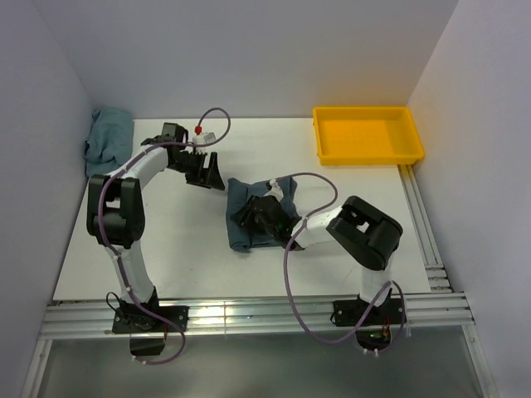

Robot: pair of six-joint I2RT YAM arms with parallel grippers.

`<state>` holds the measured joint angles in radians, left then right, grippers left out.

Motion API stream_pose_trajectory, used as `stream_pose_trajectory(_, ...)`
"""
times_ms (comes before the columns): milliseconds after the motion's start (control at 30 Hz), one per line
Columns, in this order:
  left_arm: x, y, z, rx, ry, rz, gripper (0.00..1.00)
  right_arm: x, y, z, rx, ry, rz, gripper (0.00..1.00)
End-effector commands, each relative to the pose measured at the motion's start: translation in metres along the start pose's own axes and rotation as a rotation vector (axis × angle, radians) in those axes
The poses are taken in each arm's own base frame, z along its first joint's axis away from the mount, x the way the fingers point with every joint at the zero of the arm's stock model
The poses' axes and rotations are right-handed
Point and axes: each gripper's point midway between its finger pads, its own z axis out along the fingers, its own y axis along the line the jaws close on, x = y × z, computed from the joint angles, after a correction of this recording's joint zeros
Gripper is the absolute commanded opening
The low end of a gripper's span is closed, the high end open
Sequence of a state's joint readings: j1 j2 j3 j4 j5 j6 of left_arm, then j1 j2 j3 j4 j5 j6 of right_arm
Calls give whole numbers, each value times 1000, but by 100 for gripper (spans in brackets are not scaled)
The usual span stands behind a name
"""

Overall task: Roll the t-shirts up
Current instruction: Roll the tshirt

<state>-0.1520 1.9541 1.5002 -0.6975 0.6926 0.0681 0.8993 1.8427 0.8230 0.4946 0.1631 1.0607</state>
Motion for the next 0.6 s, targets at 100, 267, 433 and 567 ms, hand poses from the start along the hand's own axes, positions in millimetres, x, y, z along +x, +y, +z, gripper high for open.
stream_pose_trajectory(100,-1,-17,10,136,-69,51,78,9,32,-5,-321,104,230,41)
stream_pose_trajectory(267,11,-4,37,123,-43,21,77,14,34,-7,-418,136,316,40)
stream_pose_trajectory(433,15,1,51,88,-27,17,75,21,26,-3,-421,157,349,40)
stream_pose_trajectory(567,15,3,57,40,-3,-24,55,20,26,-3,-406,152,332,40)
